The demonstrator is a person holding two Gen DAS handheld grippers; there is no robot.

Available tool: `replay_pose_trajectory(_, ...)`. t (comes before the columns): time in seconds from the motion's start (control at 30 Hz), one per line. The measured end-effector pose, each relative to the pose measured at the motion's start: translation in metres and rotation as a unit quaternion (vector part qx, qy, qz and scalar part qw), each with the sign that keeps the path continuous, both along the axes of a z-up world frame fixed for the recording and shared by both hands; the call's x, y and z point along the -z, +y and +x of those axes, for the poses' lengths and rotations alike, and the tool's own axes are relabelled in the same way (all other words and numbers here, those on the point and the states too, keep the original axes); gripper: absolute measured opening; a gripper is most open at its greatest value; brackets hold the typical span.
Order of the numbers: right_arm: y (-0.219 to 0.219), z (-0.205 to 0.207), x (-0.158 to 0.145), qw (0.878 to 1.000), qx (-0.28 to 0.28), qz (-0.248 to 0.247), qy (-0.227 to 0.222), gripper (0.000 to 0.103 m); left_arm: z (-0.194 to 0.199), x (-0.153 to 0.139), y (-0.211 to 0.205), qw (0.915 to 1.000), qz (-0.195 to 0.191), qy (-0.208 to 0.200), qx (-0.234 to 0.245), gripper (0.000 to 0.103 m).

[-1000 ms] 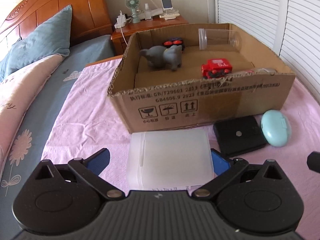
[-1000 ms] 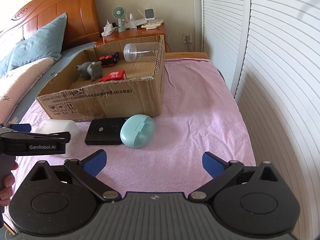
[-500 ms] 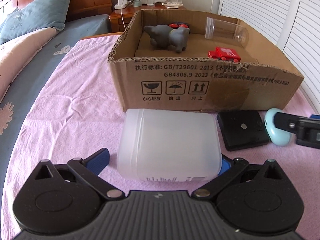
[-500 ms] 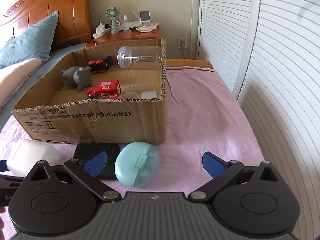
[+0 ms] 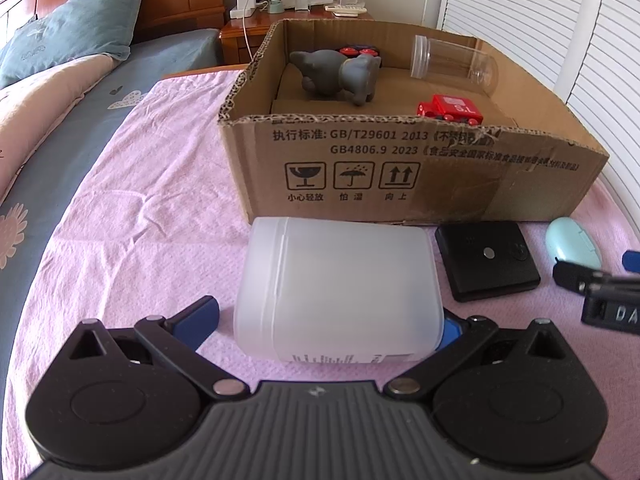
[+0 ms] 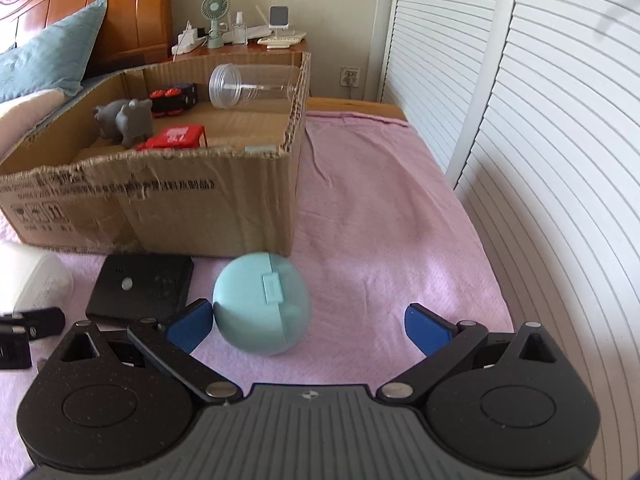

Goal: Organize rigid objects
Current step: 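Grasp the white bottle with the left gripper while the right gripper grasps the teal round case, then lift the white bottle and teal case and carry both over the box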

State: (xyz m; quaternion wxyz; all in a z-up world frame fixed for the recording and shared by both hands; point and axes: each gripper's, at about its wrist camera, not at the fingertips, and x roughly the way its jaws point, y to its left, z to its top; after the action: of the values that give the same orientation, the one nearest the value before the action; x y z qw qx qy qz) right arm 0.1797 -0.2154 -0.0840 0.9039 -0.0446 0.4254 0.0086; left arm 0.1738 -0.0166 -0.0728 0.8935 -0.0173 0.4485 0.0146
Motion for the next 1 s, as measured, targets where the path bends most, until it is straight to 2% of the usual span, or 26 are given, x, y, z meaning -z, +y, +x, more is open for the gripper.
replay_pose_trajectory(0.07, -0.004, -0.003, 0.002, 1.000, 0.003, 0.015, -0.011, 0.103, 0.000, 0.000, 0.000, 1.0000, 0.000, -0.002, -0.001, 0.103)
replay_pose_trajectory(0.3, -0.006, -0.010, 0.006, 0.999, -0.018, 0.016, -0.032, 0.103, -0.005, 0.001, 0.000, 0.9998, 0.001, -0.018, 0.004, 0.102)
replay_pose_trajectory(0.47, -0.008, -0.004, 0.006, 0.998, -0.048, 0.017, -0.032, 0.103, -0.006, 0.000, 0.001, 0.9996, -0.008, -0.025, 0.004, 0.100)
replay_pose_trajectory(0.6, -0.006, -0.002, 0.006, 0.996, -0.076, 0.020, -0.040, 0.102, -0.007, -0.001, -0.002, 0.9995, -0.002, -0.031, 0.007, 0.100)
replay_pose_trajectory(0.9, 0.003, -0.005, 0.000, 0.988, -0.142, 0.021, -0.059, 0.063, -0.005, 0.000, -0.005, 0.9993, -0.006, -0.031, 0.018, 0.098)
replay_pose_trajectory(1.0, 0.004, -0.003, 0.000, 0.988, -0.144, 0.020, -0.061, 0.061, -0.006, -0.001, -0.003, 0.9993, -0.007, -0.033, 0.015, 0.097)
